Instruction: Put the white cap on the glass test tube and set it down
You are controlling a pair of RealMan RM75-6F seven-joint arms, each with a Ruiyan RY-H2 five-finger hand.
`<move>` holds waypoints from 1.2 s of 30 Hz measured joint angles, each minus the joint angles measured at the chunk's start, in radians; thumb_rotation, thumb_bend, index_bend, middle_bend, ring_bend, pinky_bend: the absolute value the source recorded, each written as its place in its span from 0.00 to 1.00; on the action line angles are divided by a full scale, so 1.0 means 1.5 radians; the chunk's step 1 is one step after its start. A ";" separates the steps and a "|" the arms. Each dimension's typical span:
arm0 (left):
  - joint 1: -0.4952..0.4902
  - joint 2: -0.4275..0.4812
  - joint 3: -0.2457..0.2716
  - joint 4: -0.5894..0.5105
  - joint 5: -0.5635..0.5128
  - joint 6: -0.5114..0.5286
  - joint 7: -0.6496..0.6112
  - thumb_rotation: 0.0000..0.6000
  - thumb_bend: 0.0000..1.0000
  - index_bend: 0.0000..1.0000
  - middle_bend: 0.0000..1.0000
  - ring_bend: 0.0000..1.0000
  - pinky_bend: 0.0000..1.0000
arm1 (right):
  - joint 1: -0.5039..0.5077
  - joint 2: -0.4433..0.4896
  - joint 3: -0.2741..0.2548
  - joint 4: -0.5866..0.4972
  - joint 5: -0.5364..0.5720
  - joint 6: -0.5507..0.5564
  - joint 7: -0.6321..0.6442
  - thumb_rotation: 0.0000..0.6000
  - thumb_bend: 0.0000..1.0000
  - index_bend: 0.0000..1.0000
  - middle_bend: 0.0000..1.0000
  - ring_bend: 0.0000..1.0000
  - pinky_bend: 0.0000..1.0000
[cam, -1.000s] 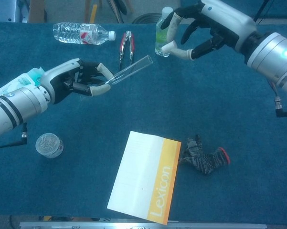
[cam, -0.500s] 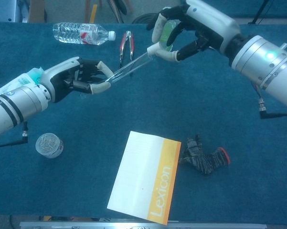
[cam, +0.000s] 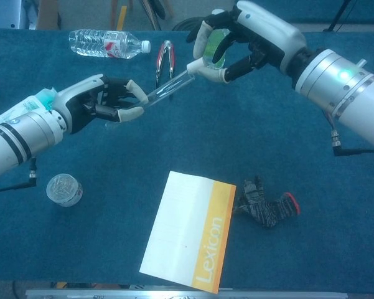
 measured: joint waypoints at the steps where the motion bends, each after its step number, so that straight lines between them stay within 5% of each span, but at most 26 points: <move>1: 0.000 0.001 0.000 0.000 0.000 -0.001 -0.001 1.00 0.36 0.62 0.31 0.12 0.15 | 0.000 0.000 0.000 0.000 0.000 0.000 0.000 1.00 0.31 0.64 0.32 0.17 0.39; 36: -0.004 0.014 -0.002 0.008 0.002 -0.004 -0.026 1.00 0.36 0.62 0.31 0.12 0.15 | -0.001 0.002 -0.005 0.002 0.009 -0.002 -0.005 1.00 0.31 0.64 0.32 0.17 0.39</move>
